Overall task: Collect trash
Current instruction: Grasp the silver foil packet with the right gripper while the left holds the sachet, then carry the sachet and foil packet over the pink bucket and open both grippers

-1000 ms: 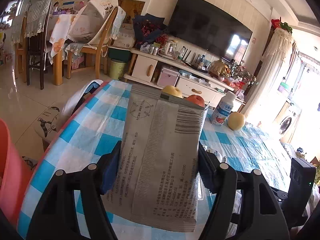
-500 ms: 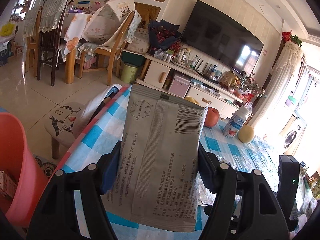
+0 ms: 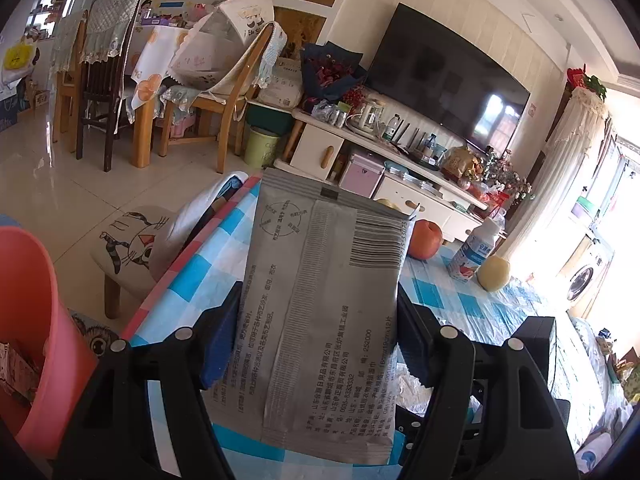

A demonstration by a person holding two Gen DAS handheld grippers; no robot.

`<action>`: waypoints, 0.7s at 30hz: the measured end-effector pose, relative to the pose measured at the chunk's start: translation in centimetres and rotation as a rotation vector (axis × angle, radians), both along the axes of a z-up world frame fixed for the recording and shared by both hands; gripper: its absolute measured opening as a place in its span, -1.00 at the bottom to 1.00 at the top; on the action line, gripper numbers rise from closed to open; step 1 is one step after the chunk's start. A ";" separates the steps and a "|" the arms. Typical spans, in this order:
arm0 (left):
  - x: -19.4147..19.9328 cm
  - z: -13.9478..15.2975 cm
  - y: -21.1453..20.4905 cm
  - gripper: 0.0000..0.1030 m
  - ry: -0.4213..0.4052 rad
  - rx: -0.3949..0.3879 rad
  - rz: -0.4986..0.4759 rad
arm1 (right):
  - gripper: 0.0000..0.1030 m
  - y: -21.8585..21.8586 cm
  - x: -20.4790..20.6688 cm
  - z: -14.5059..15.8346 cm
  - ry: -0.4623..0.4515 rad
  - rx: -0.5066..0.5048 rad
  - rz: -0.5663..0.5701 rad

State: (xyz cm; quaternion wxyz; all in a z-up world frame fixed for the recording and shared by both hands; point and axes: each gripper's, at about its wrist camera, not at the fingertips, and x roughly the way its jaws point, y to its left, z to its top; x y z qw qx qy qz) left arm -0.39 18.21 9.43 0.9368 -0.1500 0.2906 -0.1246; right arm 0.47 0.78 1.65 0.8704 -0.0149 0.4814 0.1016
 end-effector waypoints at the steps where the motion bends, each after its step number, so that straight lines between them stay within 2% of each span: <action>1: 0.0 0.0 0.0 0.36 0.002 -0.004 0.001 | 0.60 0.2 0.1 0.0 -0.003 -0.008 0.001; 4: 0.1 0.0 0.1 0.36 0.003 -0.008 0.001 | 0.47 0.7 0.0 -0.1 -0.021 -0.056 0.009; 10: 0.1 0.1 0.6 0.36 0.004 -0.006 0.007 | 0.30 0.4 -0.3 -0.1 -0.036 -0.049 0.005; 21: -0.5 0.8 2.3 0.36 -0.008 -0.025 0.047 | 0.26 0.7 -1.2 1.2 -0.088 -0.052 -0.011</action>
